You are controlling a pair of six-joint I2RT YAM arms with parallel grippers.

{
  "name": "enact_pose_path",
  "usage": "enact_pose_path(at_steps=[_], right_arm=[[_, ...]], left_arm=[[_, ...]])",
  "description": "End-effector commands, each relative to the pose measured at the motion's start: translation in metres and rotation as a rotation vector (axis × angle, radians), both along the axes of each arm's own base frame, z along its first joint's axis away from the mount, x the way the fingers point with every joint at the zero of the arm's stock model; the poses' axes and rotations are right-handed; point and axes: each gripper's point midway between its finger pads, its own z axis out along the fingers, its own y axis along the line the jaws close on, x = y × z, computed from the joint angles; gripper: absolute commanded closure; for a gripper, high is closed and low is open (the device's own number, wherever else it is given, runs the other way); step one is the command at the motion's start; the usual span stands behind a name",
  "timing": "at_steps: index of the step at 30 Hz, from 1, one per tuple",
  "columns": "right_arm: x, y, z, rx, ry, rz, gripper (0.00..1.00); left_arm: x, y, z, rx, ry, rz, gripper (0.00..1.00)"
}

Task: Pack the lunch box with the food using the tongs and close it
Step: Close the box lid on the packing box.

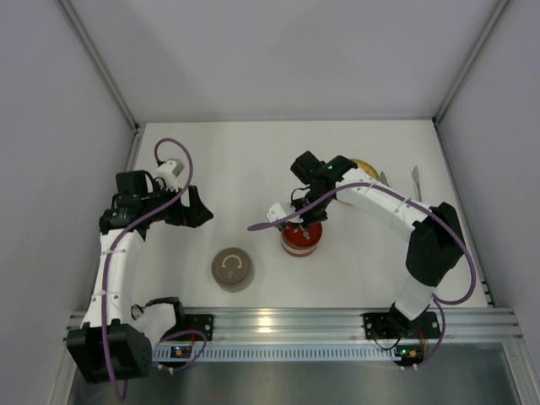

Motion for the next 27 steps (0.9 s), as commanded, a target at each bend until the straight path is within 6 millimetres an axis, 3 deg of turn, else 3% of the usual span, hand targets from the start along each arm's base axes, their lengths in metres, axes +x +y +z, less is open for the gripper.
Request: enact_pose_path(at_steps=[1,19,27], right_arm=[[-0.011,0.002,-0.006,-0.033,-0.022,0.116,1.0],[-0.009,0.005,-0.033,-0.163,-0.097,0.254,1.0],[-0.001,0.015,-0.028,-0.158,-0.103,0.268,1.0]], left_arm=[[0.01,-0.001,0.009,-0.057,-0.047,-0.011,0.02],[0.008,-0.005,0.01,-0.091,-0.041,-0.043,0.02],[0.008,-0.005,0.006,-0.093,-0.038,-0.046,0.02]])
